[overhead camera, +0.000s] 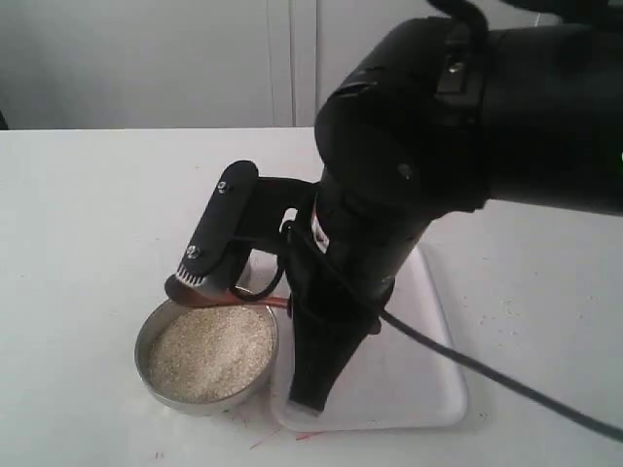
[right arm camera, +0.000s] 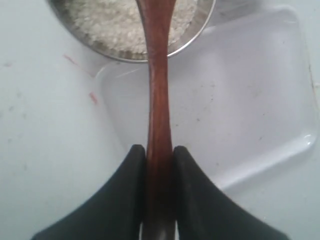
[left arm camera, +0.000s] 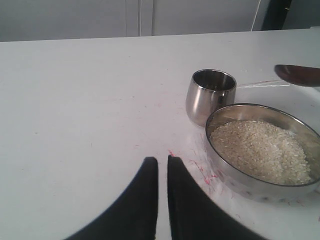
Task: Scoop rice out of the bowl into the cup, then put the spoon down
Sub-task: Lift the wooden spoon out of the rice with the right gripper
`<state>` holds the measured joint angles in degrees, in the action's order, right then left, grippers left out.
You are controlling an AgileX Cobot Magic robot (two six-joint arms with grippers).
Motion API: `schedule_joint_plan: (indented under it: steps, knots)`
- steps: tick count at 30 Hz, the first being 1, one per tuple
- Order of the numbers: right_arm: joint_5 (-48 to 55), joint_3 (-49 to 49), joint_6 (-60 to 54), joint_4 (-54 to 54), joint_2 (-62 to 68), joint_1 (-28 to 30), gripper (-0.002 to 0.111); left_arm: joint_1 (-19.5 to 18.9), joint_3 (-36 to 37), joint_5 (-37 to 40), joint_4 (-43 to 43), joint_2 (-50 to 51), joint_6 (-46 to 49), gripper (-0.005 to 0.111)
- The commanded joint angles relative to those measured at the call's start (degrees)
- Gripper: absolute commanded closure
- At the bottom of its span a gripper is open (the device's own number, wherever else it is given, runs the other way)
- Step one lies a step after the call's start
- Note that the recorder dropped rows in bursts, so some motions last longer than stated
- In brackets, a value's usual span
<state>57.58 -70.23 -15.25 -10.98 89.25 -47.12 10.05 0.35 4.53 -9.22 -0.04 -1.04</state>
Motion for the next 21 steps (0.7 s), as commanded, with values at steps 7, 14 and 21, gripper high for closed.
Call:
schedule_joint_plan:
  steps: [7, 14, 21]
  knots:
    - [12.4, -0.1, 31.6, -24.9, -3.1, -20.1, 0.108, 0.5, -0.4, -0.2, -0.6, 0.0, 0.0, 0.092]
    - [12.4, 3.5, 32.0, -37.8, 0.4, -24.8, 0.108, 0.5, -0.4, -0.2, -0.6, 0.0, 0.0, 0.092]
    - [12.4, 9.6, 32.0, -54.3, 7.5, -24.7, 0.108, 0.5, -0.4, -0.2, -0.6, 0.0, 0.0, 0.092]
